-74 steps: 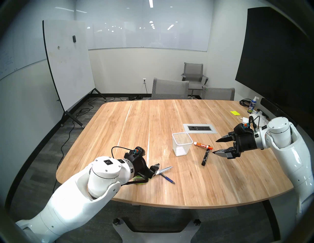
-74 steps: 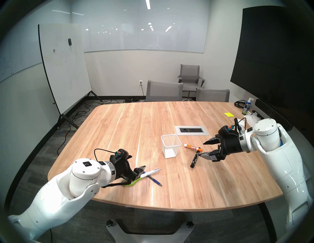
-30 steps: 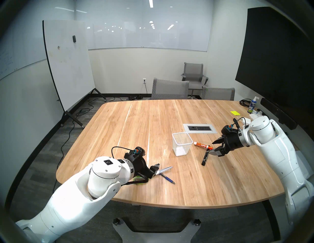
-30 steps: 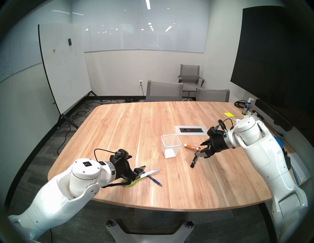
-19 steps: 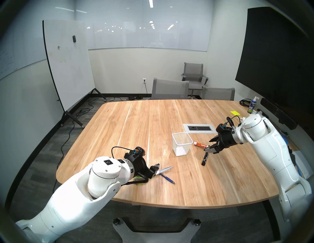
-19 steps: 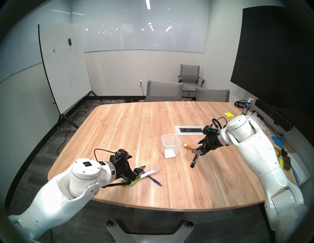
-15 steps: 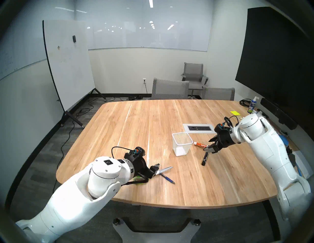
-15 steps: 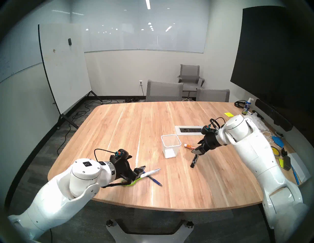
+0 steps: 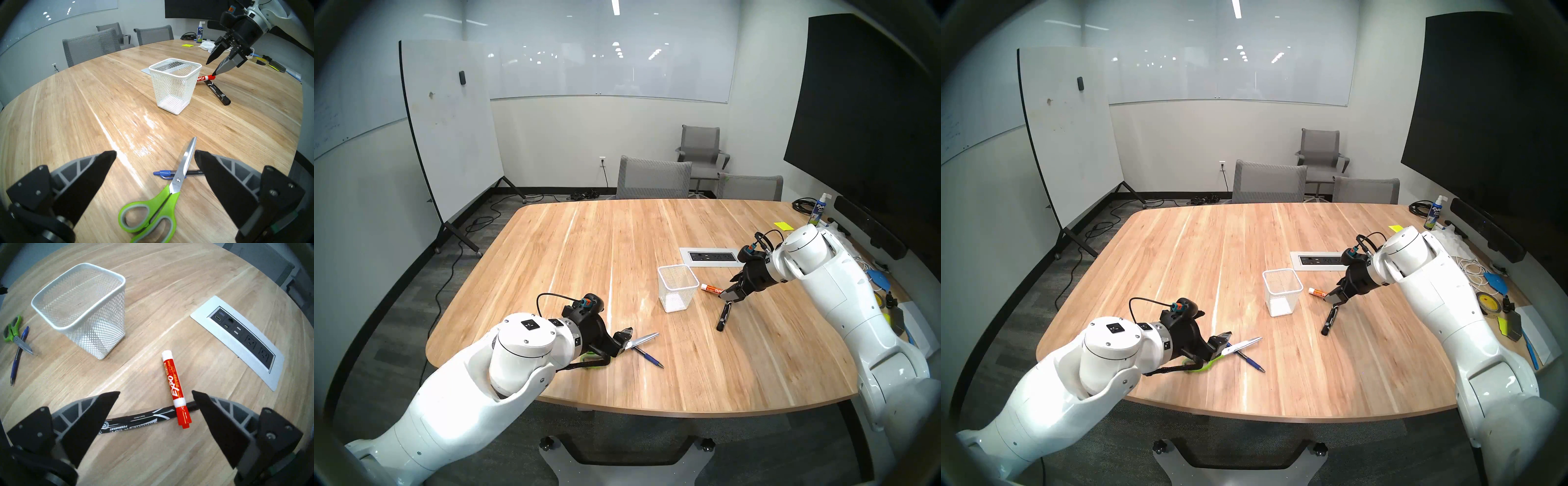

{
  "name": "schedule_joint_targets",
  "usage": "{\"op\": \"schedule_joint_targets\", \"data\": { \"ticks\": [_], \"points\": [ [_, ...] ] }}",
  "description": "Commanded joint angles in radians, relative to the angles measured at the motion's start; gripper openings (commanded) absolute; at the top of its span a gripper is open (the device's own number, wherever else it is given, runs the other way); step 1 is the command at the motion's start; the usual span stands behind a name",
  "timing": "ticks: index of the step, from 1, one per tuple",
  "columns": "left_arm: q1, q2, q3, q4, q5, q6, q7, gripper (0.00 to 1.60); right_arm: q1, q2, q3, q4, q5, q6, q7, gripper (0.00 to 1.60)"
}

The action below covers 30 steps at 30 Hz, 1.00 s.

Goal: Place the pen, the marker, and the scissors into the pen holder

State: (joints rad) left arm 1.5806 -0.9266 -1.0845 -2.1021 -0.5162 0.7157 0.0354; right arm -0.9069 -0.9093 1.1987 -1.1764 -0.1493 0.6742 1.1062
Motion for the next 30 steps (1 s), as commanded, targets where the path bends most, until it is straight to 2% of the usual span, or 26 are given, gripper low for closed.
{"op": "schedule_joint_targets", "data": {
  "ticks": [1, 16, 30],
  "points": [
    [-0.002, 0.001, -0.001, -0.015, 0.002, -0.001, 0.001, 1.60, 0.068, -0.018, -0.002, 0.026, -0.005, 0.001, 0.005, 1.60],
    [-0.001, 0.001, -0.001, -0.015, 0.002, -0.001, 0.001, 1.60, 0.124, -0.047, -0.049, 0.136, -0.067, -0.021, 0.025, 1.60],
    [-0.001, 0.001, -0.001, -0.015, 0.002, -0.001, 0.001, 1.60, 0.144, -0.059, -0.064, 0.180, -0.097, -0.029, 0.047, 1.60]
  ]
}}
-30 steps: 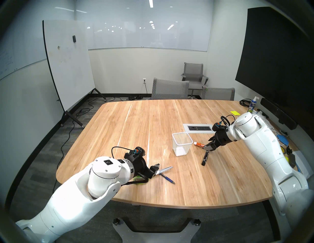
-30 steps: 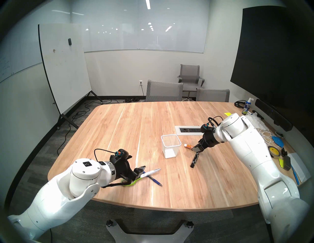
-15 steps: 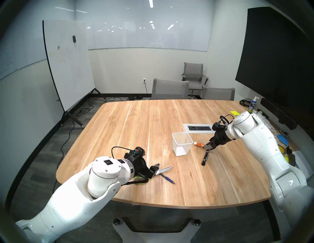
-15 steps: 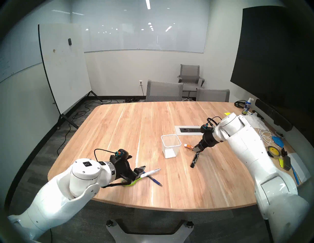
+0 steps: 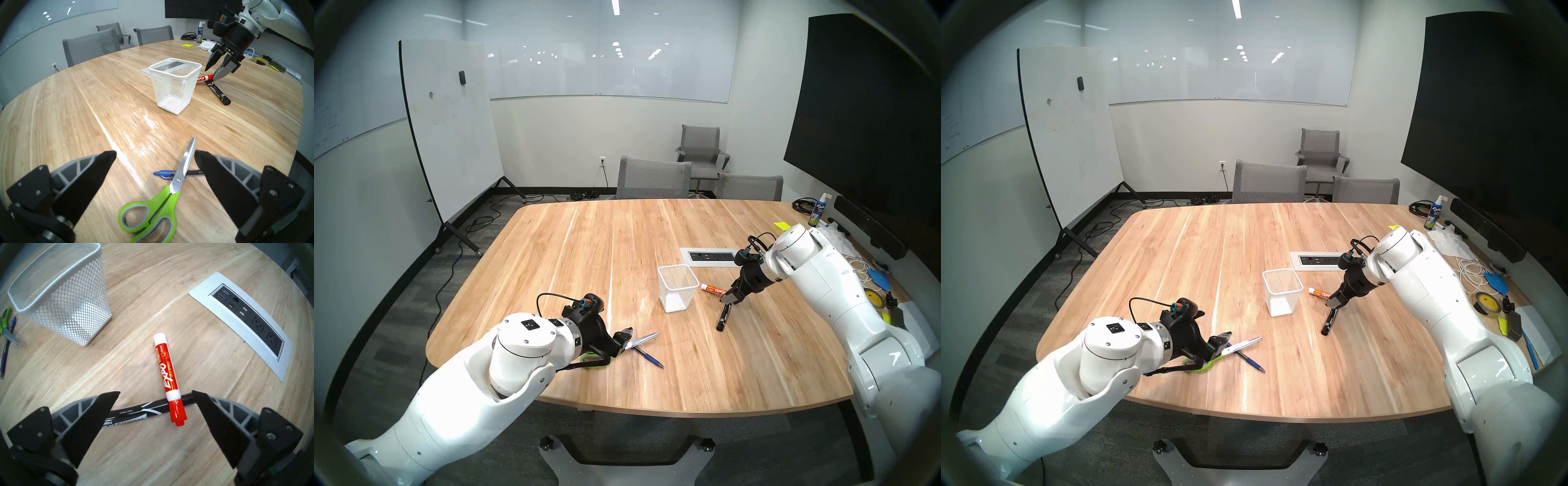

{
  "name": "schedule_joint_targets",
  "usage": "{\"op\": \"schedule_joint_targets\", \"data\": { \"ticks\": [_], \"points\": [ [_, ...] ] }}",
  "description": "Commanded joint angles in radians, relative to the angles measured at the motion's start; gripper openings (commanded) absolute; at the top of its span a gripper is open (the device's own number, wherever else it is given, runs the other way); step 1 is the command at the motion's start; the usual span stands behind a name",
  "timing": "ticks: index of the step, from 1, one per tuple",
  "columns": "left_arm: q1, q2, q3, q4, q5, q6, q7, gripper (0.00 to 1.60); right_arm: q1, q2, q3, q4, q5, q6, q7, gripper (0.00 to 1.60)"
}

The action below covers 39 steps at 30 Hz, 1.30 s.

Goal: Place the pen, the marker, and the scissors into the pen holder

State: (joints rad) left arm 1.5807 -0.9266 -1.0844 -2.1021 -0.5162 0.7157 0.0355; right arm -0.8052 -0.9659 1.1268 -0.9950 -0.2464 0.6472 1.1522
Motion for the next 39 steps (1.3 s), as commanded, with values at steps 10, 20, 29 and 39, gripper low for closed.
{"op": "schedule_joint_targets", "data": {
  "ticks": [10, 20, 29, 39],
  "points": [
    [-0.001, 0.001, -0.001, -0.015, 0.002, -0.001, 0.001, 1.60, 0.056, -0.027, 0.006, 0.047, -0.034, -0.012, -0.008, 1.60],
    [-0.001, 0.001, -0.001, -0.015, 0.002, -0.001, 0.001, 1.60, 0.056, -0.044, 0.006, 0.075, -0.058, -0.023, -0.019, 1.60],
    [-0.001, 0.001, -0.001, -0.015, 0.002, -0.001, 0.002, 1.60, 0.058, -0.050, 0.011, 0.090, -0.069, -0.031, -0.010, 1.07],
    [-0.001, 0.001, -0.001, -0.015, 0.002, -0.001, 0.002, 1.60, 0.059, -0.049, 0.017, 0.094, -0.075, -0.036, 0.001, 0.53]
  ]
}}
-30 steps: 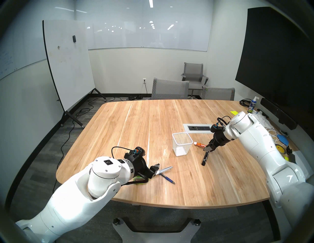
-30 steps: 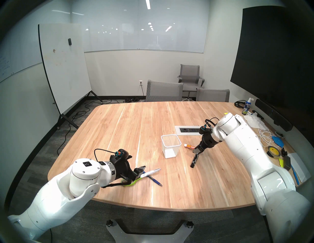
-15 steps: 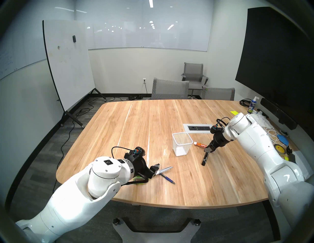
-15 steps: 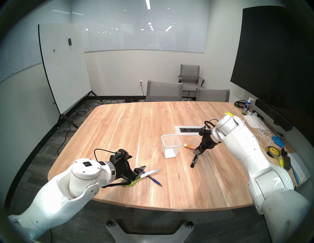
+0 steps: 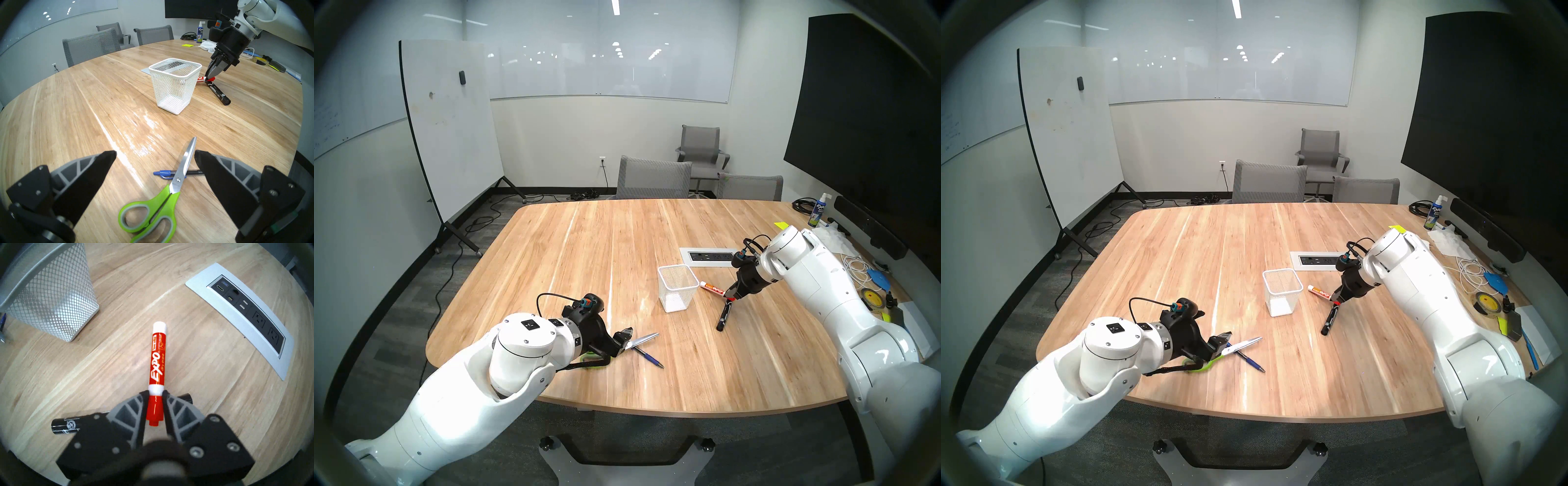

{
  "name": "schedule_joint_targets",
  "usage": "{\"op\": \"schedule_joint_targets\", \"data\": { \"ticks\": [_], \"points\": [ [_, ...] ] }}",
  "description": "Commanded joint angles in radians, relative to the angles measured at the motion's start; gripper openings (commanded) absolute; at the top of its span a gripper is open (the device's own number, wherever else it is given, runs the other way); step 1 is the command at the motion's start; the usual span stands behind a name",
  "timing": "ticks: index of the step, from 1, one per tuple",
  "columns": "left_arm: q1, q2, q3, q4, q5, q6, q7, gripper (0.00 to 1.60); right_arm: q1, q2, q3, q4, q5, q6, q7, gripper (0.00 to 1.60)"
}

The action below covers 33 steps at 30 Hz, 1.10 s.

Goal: Place the pen, the marker, and the scissors into the pen holder

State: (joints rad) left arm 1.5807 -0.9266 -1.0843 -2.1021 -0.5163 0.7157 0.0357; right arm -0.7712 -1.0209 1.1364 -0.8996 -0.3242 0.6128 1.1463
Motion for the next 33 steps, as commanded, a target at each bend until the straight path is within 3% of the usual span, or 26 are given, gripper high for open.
{"op": "schedule_joint_targets", "data": {
  "ticks": [1, 4, 8, 10, 11, 15, 24, 29, 33],
  "points": [
    [-0.001, 0.001, -0.001, -0.015, 0.002, -0.001, 0.001, 1.60, 0.025, 0.006, 0.008, -0.001, 0.002, -0.003, 0.008, 0.53],
    [-0.001, 0.001, -0.001, -0.015, 0.002, -0.001, 0.001, 1.60, 0.025, 0.007, 0.010, 0.000, 0.001, -0.007, 0.011, 0.47],
    [-0.001, 0.001, -0.001, -0.015, 0.002, -0.001, 0.001, 1.60, 0.022, 0.013, 0.013, -0.007, 0.001, -0.013, 0.020, 0.14],
    [-0.001, 0.001, -0.001, -0.015, 0.002, -0.001, 0.001, 1.60, 0.021, 0.016, 0.014, -0.011, 0.000, -0.015, 0.025, 0.19],
    [-0.001, 0.001, -0.001, -0.015, 0.002, -0.001, 0.001, 1.60, 0.020, 0.018, 0.014, -0.014, 0.000, -0.015, 0.027, 0.33],
    [-0.001, 0.001, -0.001, -0.015, 0.002, -0.001, 0.001, 1.60, 0.018, 0.022, 0.014, -0.021, -0.002, -0.014, 0.034, 0.60],
    [-0.001, 0.001, -0.001, -0.016, 0.002, -0.001, 0.001, 1.60, 0.017, 0.020, 0.012, -0.012, -0.006, -0.020, 0.036, 0.79],
    [-0.001, 0.001, -0.001, -0.016, 0.002, -0.001, 0.001, 1.60, 0.017, 0.021, 0.014, -0.012, -0.007, -0.022, 0.038, 1.04],
    [-0.001, 0.001, -0.001, -0.016, 0.002, -0.001, 0.001, 1.60, 0.016, 0.020, 0.014, -0.009, -0.009, -0.024, 0.038, 1.09]
  ]
}}
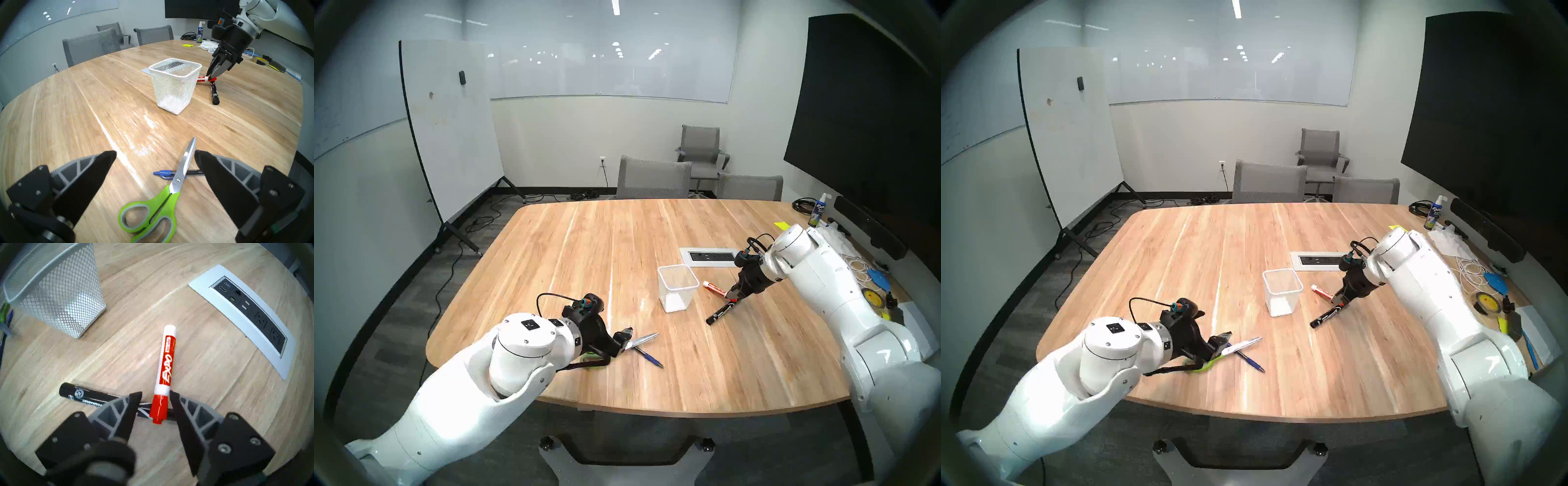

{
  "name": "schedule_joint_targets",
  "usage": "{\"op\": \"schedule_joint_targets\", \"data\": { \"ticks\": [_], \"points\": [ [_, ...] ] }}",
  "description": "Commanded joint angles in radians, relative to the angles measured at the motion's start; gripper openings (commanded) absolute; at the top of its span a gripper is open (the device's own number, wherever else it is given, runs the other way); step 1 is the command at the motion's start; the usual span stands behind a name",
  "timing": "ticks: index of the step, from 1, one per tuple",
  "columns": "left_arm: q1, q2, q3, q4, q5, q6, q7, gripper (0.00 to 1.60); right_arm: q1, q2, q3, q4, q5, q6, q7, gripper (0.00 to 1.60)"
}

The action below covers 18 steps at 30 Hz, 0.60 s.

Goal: Place the pen, the marker, and the scissors into the pen holder

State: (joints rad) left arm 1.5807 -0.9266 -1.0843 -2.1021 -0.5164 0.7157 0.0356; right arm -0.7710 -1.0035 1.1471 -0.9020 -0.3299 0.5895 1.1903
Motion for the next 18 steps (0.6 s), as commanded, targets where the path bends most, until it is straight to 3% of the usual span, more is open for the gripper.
{"op": "schedule_joint_targets", "data": {
  "ticks": [1, 7, 18],
  "points": [
    [-0.001, 0.001, -0.001, -0.016, 0.002, -0.001, 0.002, 1.60, 0.016, 0.002, 0.004, -0.006, -0.003, -0.002, -0.005, 1.13],
    [-0.001, 0.001, -0.001, -0.016, 0.002, -0.001, 0.002, 1.60, 0.017, 0.000, 0.004, -0.002, -0.005, -0.004, -0.006, 1.20],
    [-0.001, 0.001, -0.001, -0.016, 0.002, -0.001, 0.002, 1.60, 0.015, -0.002, 0.003, 0.000, -0.010, -0.001, -0.009, 1.18]
  ]
}}
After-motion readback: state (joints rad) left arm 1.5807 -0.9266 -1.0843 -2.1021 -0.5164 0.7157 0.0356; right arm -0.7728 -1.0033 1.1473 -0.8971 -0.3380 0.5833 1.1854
